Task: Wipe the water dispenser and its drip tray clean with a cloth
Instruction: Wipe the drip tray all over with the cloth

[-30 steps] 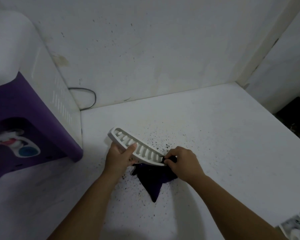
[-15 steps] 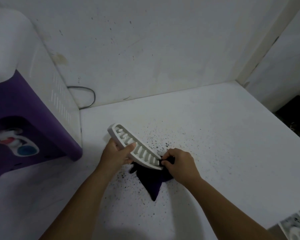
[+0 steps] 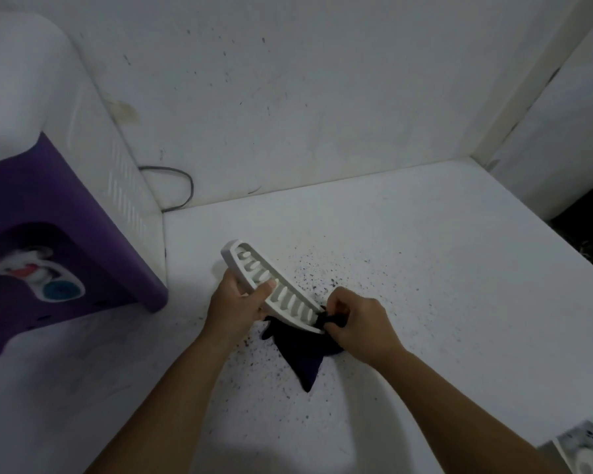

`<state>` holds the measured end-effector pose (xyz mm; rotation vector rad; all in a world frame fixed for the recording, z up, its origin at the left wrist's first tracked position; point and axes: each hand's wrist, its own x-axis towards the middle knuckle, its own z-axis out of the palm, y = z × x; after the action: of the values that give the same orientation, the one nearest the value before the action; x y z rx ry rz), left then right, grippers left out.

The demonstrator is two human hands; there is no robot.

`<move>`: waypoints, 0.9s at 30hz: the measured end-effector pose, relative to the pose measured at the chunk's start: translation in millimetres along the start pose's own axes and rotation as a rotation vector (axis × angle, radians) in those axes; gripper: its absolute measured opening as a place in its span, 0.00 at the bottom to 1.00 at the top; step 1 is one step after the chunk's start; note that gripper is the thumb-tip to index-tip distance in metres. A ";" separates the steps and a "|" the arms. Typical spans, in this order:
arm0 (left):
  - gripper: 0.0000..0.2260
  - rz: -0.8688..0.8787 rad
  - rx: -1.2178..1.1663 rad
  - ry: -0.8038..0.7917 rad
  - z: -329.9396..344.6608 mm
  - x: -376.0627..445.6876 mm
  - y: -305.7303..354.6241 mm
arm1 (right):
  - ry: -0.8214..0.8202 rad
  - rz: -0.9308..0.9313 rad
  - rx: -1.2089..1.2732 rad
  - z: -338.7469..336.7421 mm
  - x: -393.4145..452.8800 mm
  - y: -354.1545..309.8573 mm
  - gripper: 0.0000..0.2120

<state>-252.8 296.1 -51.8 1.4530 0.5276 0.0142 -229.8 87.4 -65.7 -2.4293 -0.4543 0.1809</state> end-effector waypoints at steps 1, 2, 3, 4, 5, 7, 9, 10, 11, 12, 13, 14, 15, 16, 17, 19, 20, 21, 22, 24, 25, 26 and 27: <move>0.12 0.001 -0.001 -0.003 0.4 -0.1 0.2 | 0.013 0.021 0.002 -0.8 1.6 -0.4 0.11; 0.11 0.005 0.000 -0.005 1.1 0.1 0.8 | 0.012 0.017 -0.013 0.3 2.0 -1.4 0.11; 0.11 0.011 0.002 -0.008 1.3 0.4 1.6 | -0.001 0.002 -0.035 1.3 1.5 -4.2 0.11; 0.11 0.014 0.006 -0.013 0.8 1.3 2.0 | -0.011 0.002 -0.019 2.3 1.1 -5.9 0.11; 0.11 0.012 0.008 -0.016 0.7 2.3 2.0 | -0.015 0.041 0.038 0.2 1.4 -7.3 0.11; 0.11 0.015 0.020 -0.017 -0.2 3.4 1.9 | 0.041 0.182 0.240 -5.4 6.8 -9.9 0.11; 0.12 0.041 0.064 -0.018 1.0 4.5 1.1 | 0.109 0.263 0.340 -7.4 12.7 -14.2 0.09; 0.12 0.058 0.088 -0.022 1.9 4.8 0.9 | 0.099 0.272 0.335 -5.4 13.8 -17.4 0.07; 0.12 0.073 0.108 -0.027 3.1 4.5 1.0 | 0.084 0.269 0.307 -1.8 12.5 -20.4 0.05; 0.11 0.084 0.125 -0.028 4.2 4.1 1.4 | 0.076 0.273 0.284 2.1 10.3 -22.7 0.04; 0.11 0.091 0.136 -0.025 4.8 3.8 1.7 | 0.076 0.277 0.270 5.4 8.3 -22.9 0.04; 0.11 0.097 0.145 -0.022 5.7 3.6 1.8 | 0.079 0.292 0.264 6.8 7.1 -22.2 0.05; 0.11 0.105 0.150 -0.020 6.5 3.4 2.0 | 0.082 0.302 0.249 6.4 7.2 -22.3 0.04; 0.11 0.113 0.153 -0.018 7.1 3.1 2.2 | 0.081 0.295 0.221 5.1 8.6 -23.7 0.04; 0.11 0.121 0.157 -0.014 7.2 2.9 2.0 | 0.076 0.265 0.177 4.2 11.1 -25.3 0.04; 0.11 0.121 0.157 -0.008 7.1 3.6 1.3 | 0.065 0.178 0.103 2.8 14.4 -30.2 0.02; 0.11 0.117 0.151 -0.006 6.6 4.3 0.8 | 0.056 0.146 0.084 2.8 14.6 -31.3 0.02; 0.11 0.115 0.145 -0.007 6.1 5.0 0.1 | 0.045 0.130 0.074 3.1 13.2 -30.0 0.02; 0.11 0.114 0.145 -0.011 5.6 5.7 -0.7 | 0.037 0.130 0.067 3.7 10.7 -25.8 0.02; 0.11 0.104 0.149 -0.018 4.2 7.1 -2.7 | 0.034 0.131 0.004 3.9 3.9 -14.2 0.02; 0.11 0.095 0.141 -0.017 3.5 7.9 -3.3 | 0.041 0.130 -0.036 3.9 1.4 -8.8 0.02; 0.12 0.084 0.130 -0.016 2.1 8.5 -4.4 | 0.059 0.134 -0.058 4.6 -1.1 -4.8 0.02; 0.12 0.075 0.117 -0.016 1.2 9.1 -5.1 | 0.080 0.138 -0.072 5.7 -2.9 -3.0 0.02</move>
<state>-245.9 297.2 -59.6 1.5858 0.4676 0.0313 -234.7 91.8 -68.2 -2.5295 -0.2616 0.1282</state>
